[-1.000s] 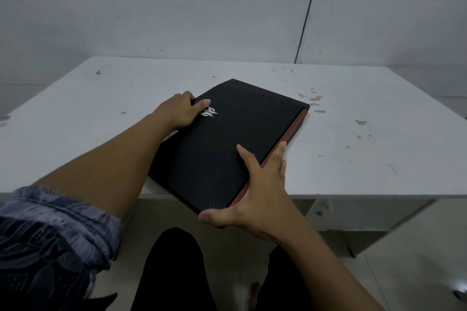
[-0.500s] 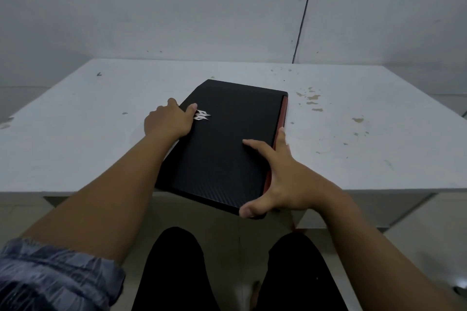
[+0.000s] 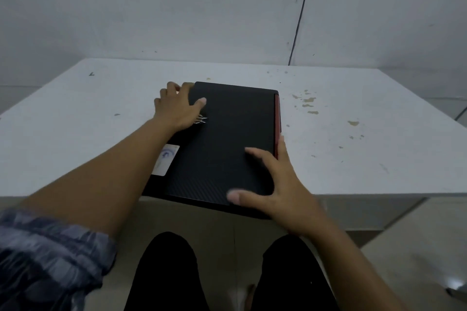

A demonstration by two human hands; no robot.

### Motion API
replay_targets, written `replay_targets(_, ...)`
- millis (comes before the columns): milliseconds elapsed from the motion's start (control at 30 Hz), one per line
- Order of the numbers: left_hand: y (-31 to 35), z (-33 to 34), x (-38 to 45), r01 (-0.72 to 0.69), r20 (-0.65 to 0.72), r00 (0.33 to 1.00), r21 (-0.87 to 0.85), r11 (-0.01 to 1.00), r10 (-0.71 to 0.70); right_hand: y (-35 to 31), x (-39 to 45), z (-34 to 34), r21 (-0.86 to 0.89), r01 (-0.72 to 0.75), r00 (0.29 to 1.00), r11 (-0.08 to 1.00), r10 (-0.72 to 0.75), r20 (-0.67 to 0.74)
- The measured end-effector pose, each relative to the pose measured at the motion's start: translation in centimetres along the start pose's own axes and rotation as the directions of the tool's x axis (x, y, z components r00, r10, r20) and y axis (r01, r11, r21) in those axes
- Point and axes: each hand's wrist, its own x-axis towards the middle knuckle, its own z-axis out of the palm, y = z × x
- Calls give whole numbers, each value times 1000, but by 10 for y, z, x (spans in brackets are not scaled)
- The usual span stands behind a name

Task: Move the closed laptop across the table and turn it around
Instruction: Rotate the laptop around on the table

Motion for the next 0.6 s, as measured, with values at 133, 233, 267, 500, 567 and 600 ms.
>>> replay_targets(133, 4, 10, 37, -82, 191, 979, 75, 994, 66, -14, -6, 19, 26, -96, 982, 995, 99, -160)
replay_targets(233, 7, 14, 58, -121, 262, 961, 105, 987, 90, -10, -10, 5, -51, -63, 998, 997, 61, -28)
replay_targets(267, 9, 15, 64, -130, 273, 957, 103, 986, 97, -8, -10, 2, -82, -58, 998, 995, 59, 10)
replay_targets(500, 17, 25, 90, -111, 312, 947, 82, 990, 80, 0, -6, -3, -137, -5, 999, 991, 11, 44)
replay_targets(567, 17, 26, 93, -114, 313, 946, 75, 991, 85, 1, -7, -5, -136, 6, 999, 991, -1, 34)
replay_targets(600, 17, 27, 94, -113, 311, 947, 72, 991, 85, 2, -7, -5, -144, 16, 1000, 989, -12, 27)
